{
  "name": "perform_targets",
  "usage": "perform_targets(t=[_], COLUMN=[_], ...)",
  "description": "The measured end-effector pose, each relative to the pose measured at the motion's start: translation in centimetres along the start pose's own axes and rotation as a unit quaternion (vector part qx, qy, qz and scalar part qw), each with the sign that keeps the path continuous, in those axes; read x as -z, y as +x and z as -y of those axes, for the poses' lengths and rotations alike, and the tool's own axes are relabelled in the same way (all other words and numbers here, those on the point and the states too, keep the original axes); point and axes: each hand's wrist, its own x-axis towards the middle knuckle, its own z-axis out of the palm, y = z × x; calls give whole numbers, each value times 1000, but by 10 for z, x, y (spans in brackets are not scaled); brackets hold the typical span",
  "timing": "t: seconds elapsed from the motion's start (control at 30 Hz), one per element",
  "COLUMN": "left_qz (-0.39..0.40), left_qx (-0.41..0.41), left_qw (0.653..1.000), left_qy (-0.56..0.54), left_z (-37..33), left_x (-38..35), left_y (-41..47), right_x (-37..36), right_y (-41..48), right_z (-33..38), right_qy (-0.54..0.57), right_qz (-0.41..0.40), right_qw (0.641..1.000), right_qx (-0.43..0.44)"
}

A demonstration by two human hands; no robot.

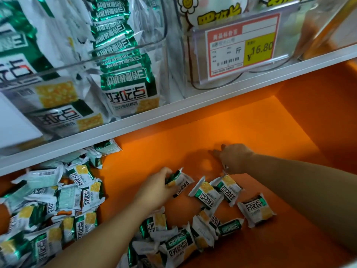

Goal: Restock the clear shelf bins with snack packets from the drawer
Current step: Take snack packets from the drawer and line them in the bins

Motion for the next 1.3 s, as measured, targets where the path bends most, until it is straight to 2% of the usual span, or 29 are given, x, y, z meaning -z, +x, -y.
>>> perform_targets(t=[0.1, 0.17, 0.23, 0.27, 0.37, 0.5, 0.53, 0.67, 0.77, 0.83, 0.93, 1.07, 1.3], left_qz=[3, 26, 30, 25, 2, -18, -21, -30, -33, -61, -96, -49, 22], left_qx=[28, 62, 118, 141, 169, 158, 156, 132, 93, 67, 40, -8, -9], left_qw=[993, 982, 954, 930, 849, 814, 810, 816, 867, 899, 909, 932, 919], left_qy=[-114, -176, -273, -339, -501, -559, -565, -562, -488, -429, -404, -360, -394], left_z=[0, 2, 5, 7, 5, 2, 2, 2, 0, -1, -2, -5, -10], left_x=[6, 10, 11, 11, 14, 22, 23, 27, 33, 37, 46, 51, 50], left_y=[3, 5, 6, 8, 8, 6, 6, 7, 5, 6, 5, 0, -6], right_x=[21, 36, 50, 57, 73, 80, 80, 82, 91, 98, 103, 98, 95], right_y=[-9, -14, -19, -21, -26, -29, -29, -30, -30, -32, -35, -37, -34], right_z=[-8, -10, -7, -5, 8, 23, 24, 25, 22, 19, 16, 22, 31], right_qy=[148, 280, 380, 423, 557, 681, 691, 638, 581, 590, 612, 569, 546], right_qz=[-29, -73, -110, -111, -68, -11, -18, -81, -114, -123, -78, -77, -105], right_qw=[988, 957, 917, 898, 823, 722, 712, 760, 800, 790, 774, 805, 815], right_qx=[-11, 15, 42, 51, 83, 124, 121, 92, 98, 111, 142, 148, 161])
